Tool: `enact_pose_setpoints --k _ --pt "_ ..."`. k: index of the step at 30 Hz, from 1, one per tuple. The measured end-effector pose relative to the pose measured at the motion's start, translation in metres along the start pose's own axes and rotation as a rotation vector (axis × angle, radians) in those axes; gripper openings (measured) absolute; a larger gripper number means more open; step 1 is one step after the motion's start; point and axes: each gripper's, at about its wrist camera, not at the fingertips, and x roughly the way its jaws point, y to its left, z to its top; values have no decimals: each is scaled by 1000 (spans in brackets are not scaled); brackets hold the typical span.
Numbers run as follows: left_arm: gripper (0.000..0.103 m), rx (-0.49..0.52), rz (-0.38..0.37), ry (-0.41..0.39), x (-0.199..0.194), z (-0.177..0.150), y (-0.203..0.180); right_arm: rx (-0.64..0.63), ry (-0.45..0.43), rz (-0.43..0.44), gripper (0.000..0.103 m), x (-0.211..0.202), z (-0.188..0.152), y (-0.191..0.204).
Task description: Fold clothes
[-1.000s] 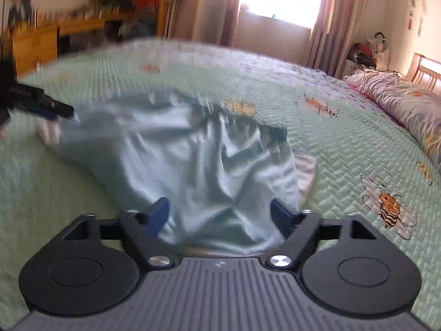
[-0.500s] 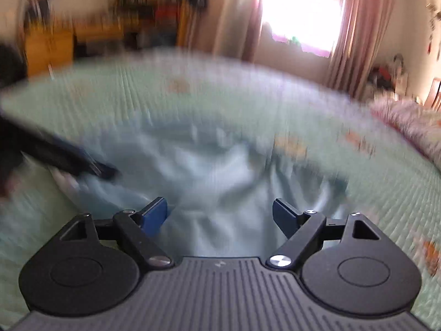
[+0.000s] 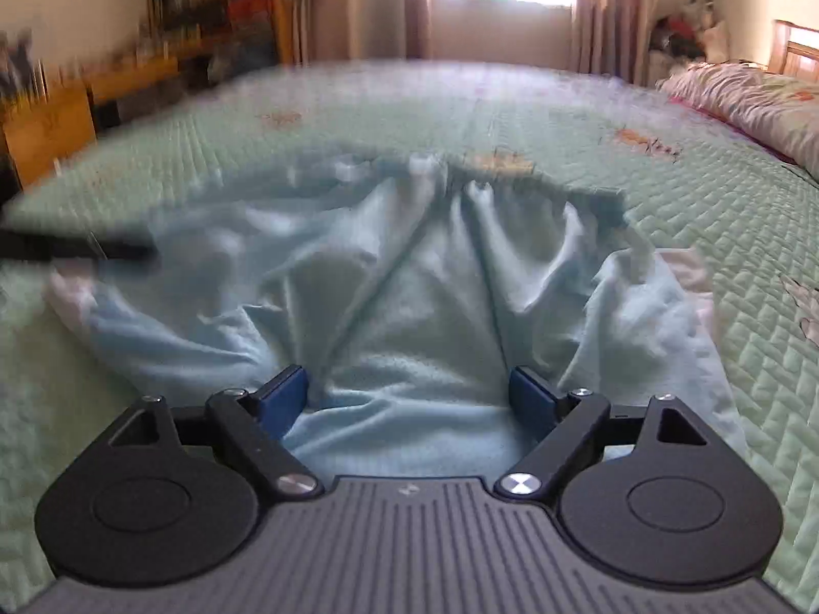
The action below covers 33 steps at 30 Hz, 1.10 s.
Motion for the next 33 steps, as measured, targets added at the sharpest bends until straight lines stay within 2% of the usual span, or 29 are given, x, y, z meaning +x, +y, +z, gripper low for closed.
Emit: enact_pose_setpoints --k 3,6,10,15,18,20,22,24,25,28,30,33 --pt "89 -45 -7 -21 -1 2 7 -4 12 -17 87 2 -2 -15" --pt "90 -14 29 4 7 6 7 -13 29 -37 90 6 -3 -31" --pt "88 -31 -11 7 1 1 22 -24 52 -63 90 10 -6 -53" --pt "91 -93 -68 -63 -17 1 19 -23 -35 -14 90 12 24 -33" --pt "92 -45 -62 -76 -17 -1 2 -22 -89 17 90 13 43 -20" --pt "92 15 -46 -70 -13 -4 -8 -93 -63 28 90 40 60 4" --pt "92 17 -39 -49 -5 -9 0 -189 16 18 90 72 66 20" --pt "92 7 -38 -27 3 -15 10 -249 87 -25 90 93 62 10" --pt "95 -19 -67 -39 3 -17 17 -222 117 -28 90 97 59 -8" --pt "99 -56 -118 -69 4 -21 26 35 131 97 92 81 58 -72" --pt "100 -29 -108 -76 5 -23 22 69 91 49 92 65 64 -84" --pt "100 -20 -102 -76 5 -24 20 50 13 107 92 56 72 -80"
